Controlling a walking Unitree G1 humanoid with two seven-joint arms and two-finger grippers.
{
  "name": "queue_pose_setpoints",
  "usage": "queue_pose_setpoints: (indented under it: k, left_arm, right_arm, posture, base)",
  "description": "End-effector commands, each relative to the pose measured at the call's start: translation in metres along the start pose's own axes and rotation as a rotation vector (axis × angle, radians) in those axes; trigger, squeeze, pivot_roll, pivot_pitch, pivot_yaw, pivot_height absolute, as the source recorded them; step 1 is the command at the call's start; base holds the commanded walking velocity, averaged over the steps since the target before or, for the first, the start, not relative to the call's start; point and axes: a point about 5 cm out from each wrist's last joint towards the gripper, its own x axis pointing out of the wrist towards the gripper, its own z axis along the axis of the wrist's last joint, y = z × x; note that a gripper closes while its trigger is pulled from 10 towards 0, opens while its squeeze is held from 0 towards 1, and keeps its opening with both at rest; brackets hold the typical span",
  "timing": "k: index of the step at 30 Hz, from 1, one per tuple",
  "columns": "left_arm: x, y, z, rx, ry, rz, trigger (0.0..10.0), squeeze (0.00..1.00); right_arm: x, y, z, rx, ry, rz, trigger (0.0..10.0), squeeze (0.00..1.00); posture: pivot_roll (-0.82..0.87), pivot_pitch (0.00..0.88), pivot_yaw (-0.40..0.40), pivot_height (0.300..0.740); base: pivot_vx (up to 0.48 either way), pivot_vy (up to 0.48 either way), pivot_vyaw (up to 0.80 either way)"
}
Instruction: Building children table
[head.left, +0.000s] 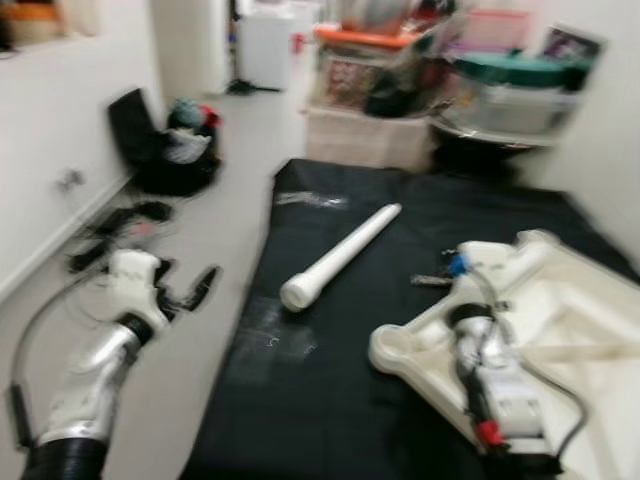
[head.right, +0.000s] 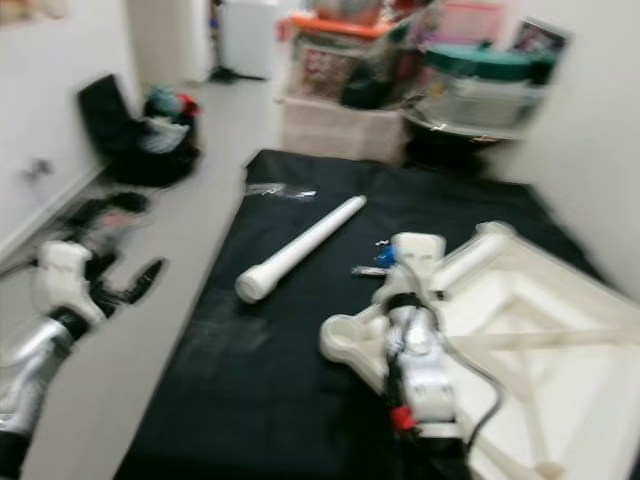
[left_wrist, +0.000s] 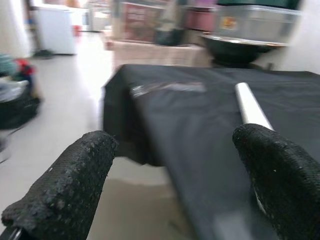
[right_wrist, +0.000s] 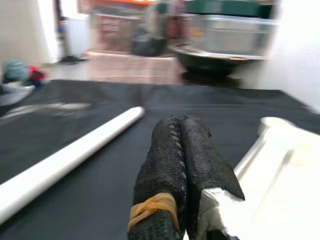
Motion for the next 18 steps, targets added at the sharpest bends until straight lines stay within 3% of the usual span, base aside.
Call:
queue_pose_setpoints:
  k: [1, 5, 10, 11, 12, 13, 18]
  left_arm:
    - [0.005, -0.01, 0.001, -0.009, -0.013, -0.036, 10.0, 0.0]
    - [0.004, -0.013, 0.003, -0.015, -0.015, -0.079, 10.0, 0.0]
    - [-0.002, -0.019, 0.007, 0.013, 0.005, -0.228, 10.0, 0.0]
    - [-0.006, -0.019, 0.012, 0.042, 0.019, -0.314, 10.0, 0.0]
    - [-0.006, -0.019, 0.012, 0.042, 0.019, -0.314, 10.0, 0.0]
    - [-0.011, -0.018, 0.02, 0.065, 0.022, -0.383, 10.0, 0.0]
    - [-0.022, -0.019, 0.03, 0.096, 0.039, -0.498, 10.0, 0.0]
  right_arm:
    - [0.0, -0.009, 0.001, -0.01, -0.009, -0.032, 10.0, 0.0]
    - [0.0, -0.008, 0.003, -0.026, -0.023, -0.032, 10.0, 0.0]
    - [0.0, -0.008, 0.002, -0.031, -0.026, -0.034, 10.0, 0.0]
    - [0.0, -0.009, 0.002, -0.031, -0.028, -0.037, 10.0, 0.0]
    - [0.0, -0.009, 0.002, -0.031, -0.028, -0.037, 10.0, 0.0]
    - [0.0, -0.009, 0.003, -0.03, -0.033, -0.038, 10.0, 0.0]
    - [-0.001, -0.009, 0.003, -0.036, -0.04, -0.038, 10.0, 0.0]
  posture:
    - [0.09, 0.0, -0.093, 0.74]
    - [0.09, 0.0, -0.093, 0.74]
    - [0.1, 0.0, -0.092, 0.74]
    - [0.1, 0.0, -0.092, 0.74]
    - [0.1, 0.0, -0.092, 0.74]
    - [0.1, 0.0, -0.089, 0.74]
    - [0.1, 0.0, -0.088, 0.74]
  base:
    - [0.0, 0.0, -0.78]
    - [0.0, 0.0, 0.0]
    - [0.0, 0.0, 0.0]
    - [0.0, 0.0, 0.0]
    - [0.0, 0.0, 0.0]
    - [0.0, 0.0, 0.0]
    - [0.0, 0.0, 0.0]
